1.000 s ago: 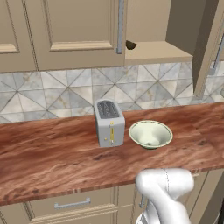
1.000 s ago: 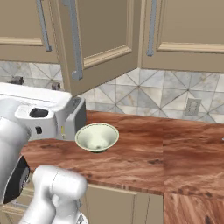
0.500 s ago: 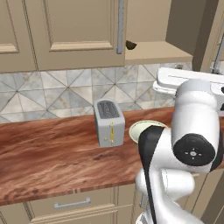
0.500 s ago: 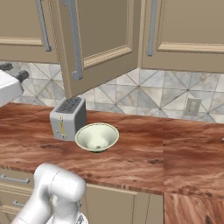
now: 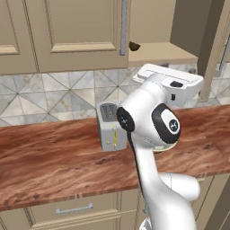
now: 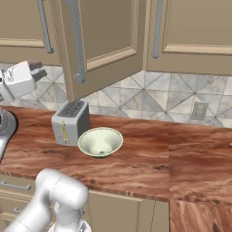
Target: Open the cabinet. Pick the kiwi and apple from the cabinet and place them into the bowl. Then close the cabinet.
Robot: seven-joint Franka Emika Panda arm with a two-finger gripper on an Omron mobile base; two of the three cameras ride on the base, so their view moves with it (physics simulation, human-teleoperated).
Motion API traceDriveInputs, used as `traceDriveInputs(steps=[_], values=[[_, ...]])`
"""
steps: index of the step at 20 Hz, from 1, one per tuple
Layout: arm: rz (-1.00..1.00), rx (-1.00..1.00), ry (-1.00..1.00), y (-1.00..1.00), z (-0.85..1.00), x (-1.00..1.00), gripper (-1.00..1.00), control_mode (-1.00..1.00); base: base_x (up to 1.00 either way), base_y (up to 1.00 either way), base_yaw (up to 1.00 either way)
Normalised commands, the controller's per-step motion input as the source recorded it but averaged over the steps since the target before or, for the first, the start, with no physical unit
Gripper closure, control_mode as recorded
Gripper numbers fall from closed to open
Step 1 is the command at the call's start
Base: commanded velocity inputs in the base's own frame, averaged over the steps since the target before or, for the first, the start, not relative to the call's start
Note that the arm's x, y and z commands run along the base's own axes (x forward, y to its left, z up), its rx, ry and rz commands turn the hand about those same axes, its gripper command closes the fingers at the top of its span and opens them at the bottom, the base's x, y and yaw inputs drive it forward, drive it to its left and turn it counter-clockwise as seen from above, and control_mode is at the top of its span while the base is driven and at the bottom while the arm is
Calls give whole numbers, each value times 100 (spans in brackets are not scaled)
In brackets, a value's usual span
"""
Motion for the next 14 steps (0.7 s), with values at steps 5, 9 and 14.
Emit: traceDriveInputs(steps=[5, 9, 14], values=[[-10, 16, 5, -42, 0, 19, -100, -100, 0, 0, 0], [0, 22, 0, -61, 0, 0, -100, -100, 0, 0, 0], [0, 26, 0, -81, 0, 0, -100, -100, 0, 0, 0]])
